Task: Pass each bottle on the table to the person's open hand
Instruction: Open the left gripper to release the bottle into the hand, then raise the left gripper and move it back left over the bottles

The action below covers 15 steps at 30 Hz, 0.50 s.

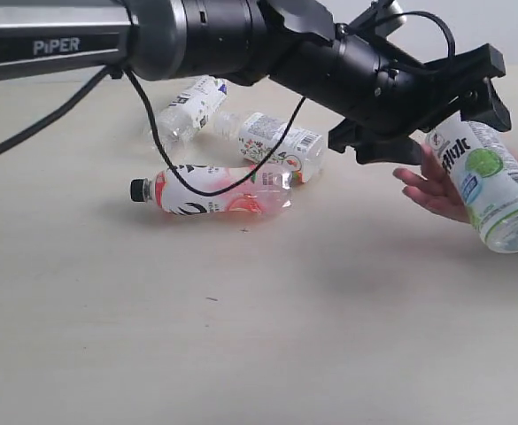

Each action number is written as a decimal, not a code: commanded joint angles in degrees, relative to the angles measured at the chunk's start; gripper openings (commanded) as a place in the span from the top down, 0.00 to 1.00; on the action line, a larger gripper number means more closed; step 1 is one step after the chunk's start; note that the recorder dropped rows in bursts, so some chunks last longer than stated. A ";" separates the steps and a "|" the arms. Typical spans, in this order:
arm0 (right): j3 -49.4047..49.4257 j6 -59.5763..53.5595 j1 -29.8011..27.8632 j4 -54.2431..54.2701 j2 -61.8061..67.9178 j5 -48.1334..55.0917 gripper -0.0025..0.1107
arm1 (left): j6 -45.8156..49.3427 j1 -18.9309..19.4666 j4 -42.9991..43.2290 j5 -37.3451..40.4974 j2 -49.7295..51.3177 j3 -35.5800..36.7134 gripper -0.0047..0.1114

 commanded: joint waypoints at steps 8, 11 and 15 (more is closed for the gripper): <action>0.25 0.03 0.19 -0.23 -0.32 -0.48 0.98 | 1.03 2.68 6.55 6.63 -7.82 -0.33 0.65; 0.25 0.03 0.19 -0.23 -0.32 -0.48 0.98 | 1.31 3.51 7.17 8.62 -9.21 -0.33 0.84; 0.25 0.03 0.19 -0.23 -0.32 -0.48 0.98 | 1.57 4.28 10.64 10.86 -11.46 -0.33 0.96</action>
